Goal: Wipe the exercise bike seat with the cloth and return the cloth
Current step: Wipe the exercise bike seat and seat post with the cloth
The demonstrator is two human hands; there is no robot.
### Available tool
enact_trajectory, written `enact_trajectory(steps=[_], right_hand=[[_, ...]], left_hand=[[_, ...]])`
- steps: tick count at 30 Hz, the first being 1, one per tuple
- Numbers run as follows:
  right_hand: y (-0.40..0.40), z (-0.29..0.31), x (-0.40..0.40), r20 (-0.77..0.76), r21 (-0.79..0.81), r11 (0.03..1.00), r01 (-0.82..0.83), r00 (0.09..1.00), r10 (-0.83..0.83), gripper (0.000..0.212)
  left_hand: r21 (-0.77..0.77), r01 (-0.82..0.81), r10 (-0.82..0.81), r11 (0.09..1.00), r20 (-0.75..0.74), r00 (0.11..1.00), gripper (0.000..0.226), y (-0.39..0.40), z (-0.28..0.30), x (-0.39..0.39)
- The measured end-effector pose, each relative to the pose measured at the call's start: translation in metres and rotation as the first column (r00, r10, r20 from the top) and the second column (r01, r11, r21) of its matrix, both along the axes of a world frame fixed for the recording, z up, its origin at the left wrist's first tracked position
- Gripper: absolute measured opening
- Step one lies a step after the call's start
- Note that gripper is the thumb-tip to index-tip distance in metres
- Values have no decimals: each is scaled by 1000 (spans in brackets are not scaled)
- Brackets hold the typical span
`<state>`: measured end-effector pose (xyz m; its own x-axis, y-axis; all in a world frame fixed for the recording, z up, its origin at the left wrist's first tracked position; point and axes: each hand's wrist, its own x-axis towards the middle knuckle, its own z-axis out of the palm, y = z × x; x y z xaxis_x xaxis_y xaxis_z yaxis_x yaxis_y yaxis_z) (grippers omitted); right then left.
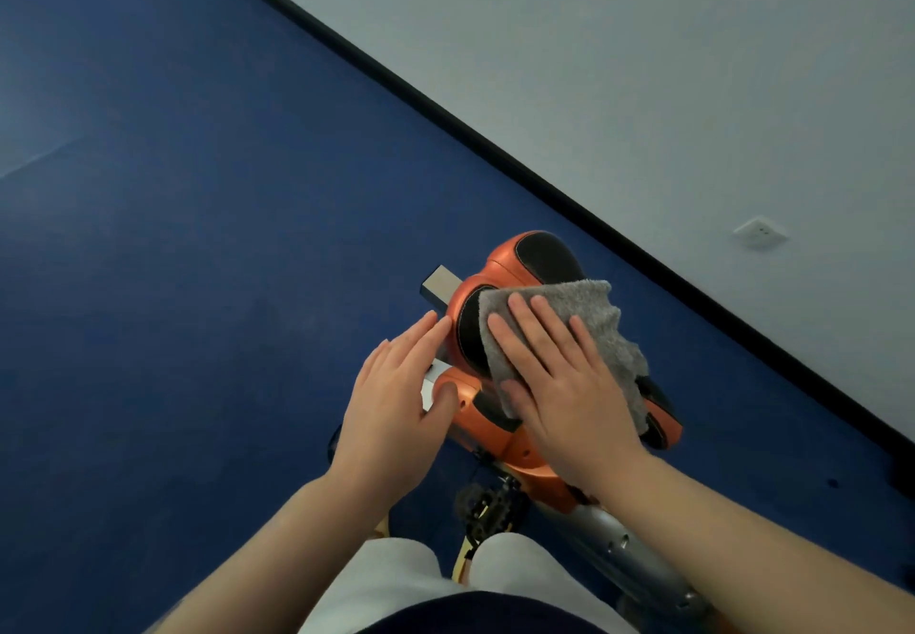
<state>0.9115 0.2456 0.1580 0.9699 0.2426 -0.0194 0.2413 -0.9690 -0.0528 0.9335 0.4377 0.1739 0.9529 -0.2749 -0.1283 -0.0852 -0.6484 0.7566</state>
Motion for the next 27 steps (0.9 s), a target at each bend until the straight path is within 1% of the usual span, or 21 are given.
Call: enact_trajectory(steps=[3,4,6,9,12,14,16,19,21,24,27], right_hand=[[31,6,26,27,79,991,111,993,-113,56],[36,5,25,29,83,989,121,992,-124,56],[30,-1,8,22,56,994,89,996,-91,55],[15,-6,-21,7,52,996,73,997,-74,54],[30,-1,3,34,115,980,162,985,-167,56],[48,3,21,49,141,968,208,975,-216,56],[52,-1,20,43,122,974,193,979,-199,55],[35,-10,-12,31,91,982,166,985,-169,57],[33,-13,-22,29,112,968,225,973,-229,58],[55,-6,4,31,171,928,330,940,-340,56],[72,0,18,36,151,938,312,946,-321,57]], left_hand=[[-24,-26,26,999,9,1000,56,-5,0,0],[-44,-36,36,998,7,999,57,-7,1,-2],[-81,-15,17,997,18,1000,59,-10,1,-6],[-64,30,-28,997,44,999,61,-9,2,-6],[-99,33,-23,995,98,995,61,-11,2,3],[-122,24,-14,992,88,996,61,-14,1,6],[-127,4,4,992,65,998,61,-11,-1,8],[-76,40,-33,996,93,995,61,-5,-3,10],[-53,58,-53,997,108,993,61,-5,-2,15],[-87,63,-50,994,146,988,61,-11,1,20],[-132,15,1,991,120,993,60,-10,-1,23]])
